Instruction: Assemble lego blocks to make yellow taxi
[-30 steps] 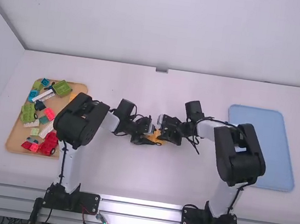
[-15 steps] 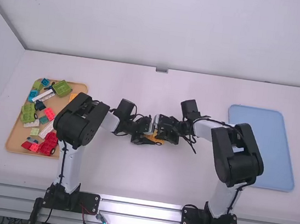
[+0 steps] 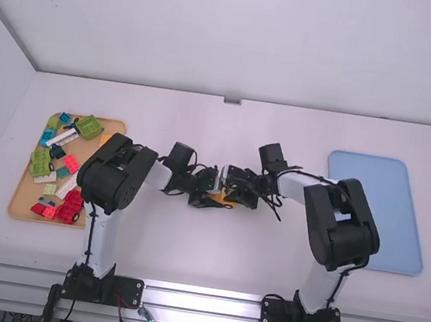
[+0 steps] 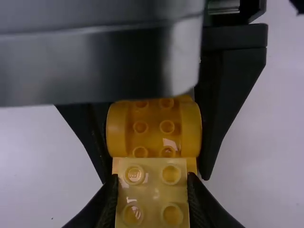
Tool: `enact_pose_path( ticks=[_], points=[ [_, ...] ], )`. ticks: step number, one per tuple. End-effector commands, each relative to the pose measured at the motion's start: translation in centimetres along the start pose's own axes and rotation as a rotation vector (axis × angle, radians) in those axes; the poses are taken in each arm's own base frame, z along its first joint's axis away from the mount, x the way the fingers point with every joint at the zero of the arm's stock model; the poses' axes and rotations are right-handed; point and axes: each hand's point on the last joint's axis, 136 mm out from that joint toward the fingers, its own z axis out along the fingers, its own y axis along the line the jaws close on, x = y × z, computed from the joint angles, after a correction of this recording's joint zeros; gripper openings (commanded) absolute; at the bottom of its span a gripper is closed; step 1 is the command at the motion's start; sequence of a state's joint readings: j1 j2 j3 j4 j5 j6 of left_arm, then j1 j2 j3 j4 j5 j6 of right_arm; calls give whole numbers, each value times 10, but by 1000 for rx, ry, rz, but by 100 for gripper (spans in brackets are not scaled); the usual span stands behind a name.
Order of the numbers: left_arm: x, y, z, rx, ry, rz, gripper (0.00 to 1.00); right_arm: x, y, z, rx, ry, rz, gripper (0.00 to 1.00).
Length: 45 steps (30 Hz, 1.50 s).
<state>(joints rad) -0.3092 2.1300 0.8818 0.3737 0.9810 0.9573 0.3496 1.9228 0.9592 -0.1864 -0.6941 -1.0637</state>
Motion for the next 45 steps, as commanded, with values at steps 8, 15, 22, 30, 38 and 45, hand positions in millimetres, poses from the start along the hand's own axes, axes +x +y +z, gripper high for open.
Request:
enact_pose_path(
  ticks=[8,15,22,30,38,45],
  points=[
    [15,-2,3,-12,58,-53,44,17,5,5,45,22,37,10],
    [15,-2,3,-12,60,-54,43,17,-1,2,65,42,59,14],
    [15,-2,3,-13,60,-53,43,21,-9,-12,78,67,88,14],
    [15,-2,3,-11,61,-56,43,24,-10,-14,84,71,98,14],
    [15,-2,3,-12,60,-54,43,24,-3,-12,60,82,79,14],
    [15,-3,3,-11,61,-56,43,25,-4,-9,74,109,87,13]
  ],
)
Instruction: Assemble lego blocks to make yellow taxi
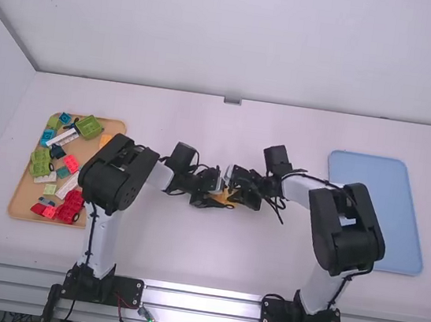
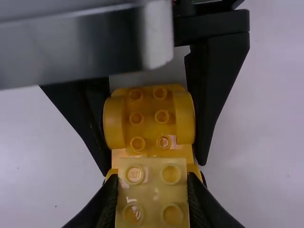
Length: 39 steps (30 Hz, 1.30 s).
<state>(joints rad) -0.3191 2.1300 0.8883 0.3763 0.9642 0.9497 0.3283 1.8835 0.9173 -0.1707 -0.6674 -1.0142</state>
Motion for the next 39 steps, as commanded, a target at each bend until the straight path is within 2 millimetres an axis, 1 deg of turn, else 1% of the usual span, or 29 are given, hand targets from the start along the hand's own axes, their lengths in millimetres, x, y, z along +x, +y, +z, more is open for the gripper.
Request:
enact_pose_path(
  ticks=[1,4,5,7,8,11,13,18,21,24,27,33,35,39],
  points=[
    [16,-4,0,-5,51,-62,43,17,-5,1,43,99,28,12],
    [16,-4,0,-6,51,-61,43,17,-4,1,39,97,30,11],
    [16,-4,0,-6,51,-60,43,16,-3,1,34,89,31,10],
    [16,-4,0,-6,51,-61,44,15,-6,2,57,78,46,8],
    [16,-4,0,-5,50,-61,43,17,-10,2,85,78,56,7],
    [17,-5,0,-5,51,-63,43,19,-8,-3,95,69,49,8],
    [16,-5,0,-5,51,-62,43,15,-3,-6,94,50,33,11],
    [16,-5,0,-4,48,-61,43,12,-5,-8,109,34,26,15],
    [16,-6,0,1,50,-66,43,11,-4,-7,103,34,22,15],
    [18,-11,0,19,53,-68,38,8,-1,-4,93,31,2,15],
    [21,-16,0,35,64,-61,38,4,2,-5,77,5,-13,15],
    [22,-18,0,41,66,-71,38,3,3,-4,70,-4,-14,16],
    [22,-18,0,43,69,-61,36,1,2,-5,72,-10,-7,16],
    [22,-17,-1,40,67,-41,36,-5,9,-1,46,-27,-20,16]
  ],
)
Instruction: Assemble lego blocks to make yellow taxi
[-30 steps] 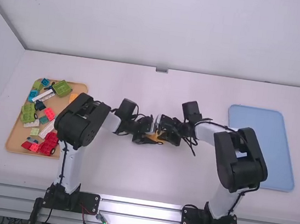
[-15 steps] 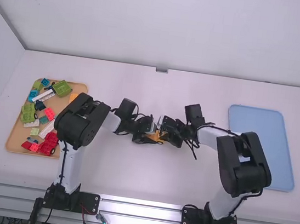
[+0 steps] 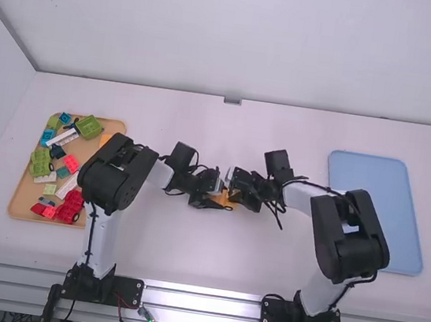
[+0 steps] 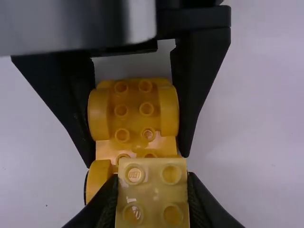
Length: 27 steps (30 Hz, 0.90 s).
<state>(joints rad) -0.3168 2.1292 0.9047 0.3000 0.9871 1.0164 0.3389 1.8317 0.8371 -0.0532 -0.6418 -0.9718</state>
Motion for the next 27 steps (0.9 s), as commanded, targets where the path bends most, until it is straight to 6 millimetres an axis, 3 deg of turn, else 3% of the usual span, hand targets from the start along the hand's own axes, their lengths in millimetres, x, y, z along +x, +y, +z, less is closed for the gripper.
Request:
enact_pose_path(
  ticks=[1,14,27],
  points=[
    [21,-9,1,-4,66,-50,36,-2,9,1,-21,-5,3,16],
    [16,2,1,-41,48,-44,36,0,14,1,-41,2,18,17],
    [16,1,1,-41,52,-54,38,-6,11,1,-33,-22,28,47]
  ],
)
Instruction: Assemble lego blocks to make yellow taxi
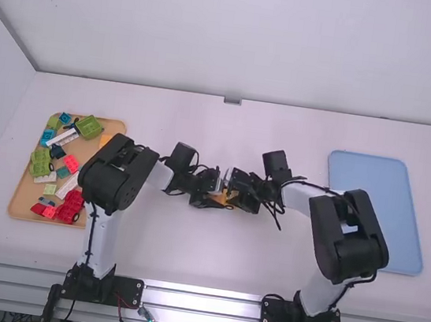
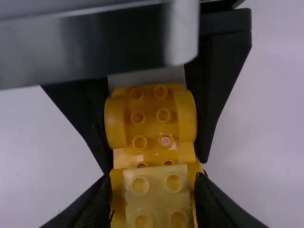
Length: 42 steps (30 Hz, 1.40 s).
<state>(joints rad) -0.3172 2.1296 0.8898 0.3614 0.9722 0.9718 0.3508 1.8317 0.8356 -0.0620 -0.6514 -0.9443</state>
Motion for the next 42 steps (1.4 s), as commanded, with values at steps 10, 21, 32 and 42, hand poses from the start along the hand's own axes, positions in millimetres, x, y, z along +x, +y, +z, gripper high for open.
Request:
enact_pose_path(
  ticks=[10,21,32,42],
  points=[
    [16,-3,1,-12,54,-47,38,-24,-1,-5,-16,-117,-36,98],
    [16,-3,1,-12,54,-47,38,-44,-12,-31,-51,-284,-23,71],
    [16,-3,1,-13,53,-46,41,-14,-10,-38,-56,-209,34,0],
    [16,-3,1,-13,53,-46,40,8,-2,-28,-35,-126,35,0]
  ],
)
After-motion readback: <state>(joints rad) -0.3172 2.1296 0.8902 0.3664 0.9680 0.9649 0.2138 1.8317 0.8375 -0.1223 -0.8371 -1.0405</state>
